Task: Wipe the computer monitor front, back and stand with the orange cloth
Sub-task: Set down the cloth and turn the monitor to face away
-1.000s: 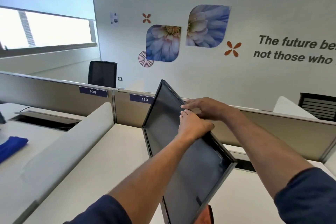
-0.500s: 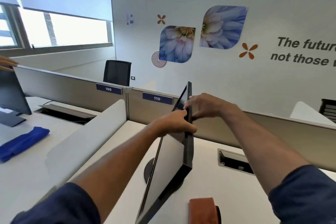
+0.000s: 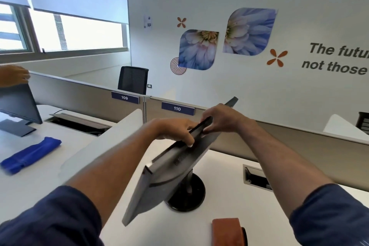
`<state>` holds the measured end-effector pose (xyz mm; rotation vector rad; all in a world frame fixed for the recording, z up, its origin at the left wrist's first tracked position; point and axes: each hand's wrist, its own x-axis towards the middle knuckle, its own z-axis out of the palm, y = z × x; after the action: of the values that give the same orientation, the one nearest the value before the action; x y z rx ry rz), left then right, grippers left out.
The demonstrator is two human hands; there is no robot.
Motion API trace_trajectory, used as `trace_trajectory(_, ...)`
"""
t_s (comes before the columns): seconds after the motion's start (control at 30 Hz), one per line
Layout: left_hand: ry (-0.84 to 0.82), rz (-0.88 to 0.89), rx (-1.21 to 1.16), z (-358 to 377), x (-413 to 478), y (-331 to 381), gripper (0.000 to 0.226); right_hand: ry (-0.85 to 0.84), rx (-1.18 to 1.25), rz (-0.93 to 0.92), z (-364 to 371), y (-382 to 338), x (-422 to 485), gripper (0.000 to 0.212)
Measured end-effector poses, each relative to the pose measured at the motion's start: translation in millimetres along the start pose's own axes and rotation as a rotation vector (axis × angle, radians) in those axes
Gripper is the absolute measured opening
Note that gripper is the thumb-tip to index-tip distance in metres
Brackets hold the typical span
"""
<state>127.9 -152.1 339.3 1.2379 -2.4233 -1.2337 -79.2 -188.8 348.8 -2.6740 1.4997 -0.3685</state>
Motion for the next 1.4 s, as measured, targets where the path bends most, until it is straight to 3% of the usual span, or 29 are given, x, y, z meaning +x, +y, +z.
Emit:
trace_trajectory(0.2,-0.001,-0.114,0.339,-35.3,-13.3,-5.2,0.034,0.091,-0.134,0.004,9.6,-24.3,13.6,0.052)
trace_trajectory(0.33,0.091,-0.130,0.499,-48.9,-24.1,-20.0,0.038,0.161,-0.198,0.035,18.1,-37.9,20.5,0.055)
trace_trajectory(0.77,0.925,0.079,0.711,-31.1,-23.0,-103.9,0.036,0.264,-0.308,0.239,37.5,-88.0,55.3,0.061)
trace_trajectory(0.9,0.977,-0.013,0.651,-14.3,1.3,-110.8,0.051,0.319,-0.347,0.310,44.0,-96.9,60.6,0.058)
trace_trajectory(1.1,1.021,0.051,0.603,-17.8,20.0,-119.9,0.051,0.391,-0.399,0.288,52.2,-93.2,60.2,0.053)
trace_trajectory(1.27,1.008,0.052,0.573,-30.4,24.3,-126.1,0.057,0.322,-0.219,0.201,48.5,-69.7,55.5,0.033)
trace_trajectory(1.4,1.020,0.038,0.553,-36.0,36.7,-120.0,0.067,0.409,-0.202,0.209,57.3,-57.4,45.0,0.032)
